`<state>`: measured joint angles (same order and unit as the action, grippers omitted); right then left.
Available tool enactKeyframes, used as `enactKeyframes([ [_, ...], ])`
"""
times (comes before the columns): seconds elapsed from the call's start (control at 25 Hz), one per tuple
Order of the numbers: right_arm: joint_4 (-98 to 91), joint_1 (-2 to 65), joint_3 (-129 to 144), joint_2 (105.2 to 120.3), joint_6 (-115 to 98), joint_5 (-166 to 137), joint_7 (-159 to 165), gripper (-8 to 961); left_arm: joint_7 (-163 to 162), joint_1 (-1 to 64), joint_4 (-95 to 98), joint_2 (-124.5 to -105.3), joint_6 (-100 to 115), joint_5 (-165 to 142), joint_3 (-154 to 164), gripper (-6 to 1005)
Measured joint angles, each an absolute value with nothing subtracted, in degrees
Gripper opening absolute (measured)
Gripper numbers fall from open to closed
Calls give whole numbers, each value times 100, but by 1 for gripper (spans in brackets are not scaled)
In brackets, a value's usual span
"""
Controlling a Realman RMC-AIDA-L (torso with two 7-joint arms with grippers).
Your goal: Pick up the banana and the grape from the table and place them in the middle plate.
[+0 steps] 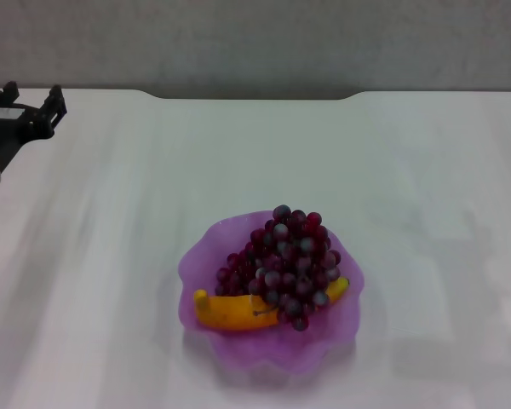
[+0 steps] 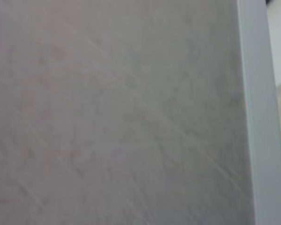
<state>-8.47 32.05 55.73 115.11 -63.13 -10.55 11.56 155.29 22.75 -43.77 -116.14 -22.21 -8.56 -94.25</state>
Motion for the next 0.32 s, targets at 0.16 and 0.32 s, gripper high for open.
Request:
enactKeyframes([
  [0.16, -841, 3196, 5418, 11517, -6396, -1046, 1208, 892, 15638, 2277, -4227, -11612, -2556, -873, -9480, 665],
  [0.32, -788, 3206, 5391, 11539, -6446, -1044, 1210, 892, 15669, 2301, -3735, -11627, -3616, -775, -9722, 664],
])
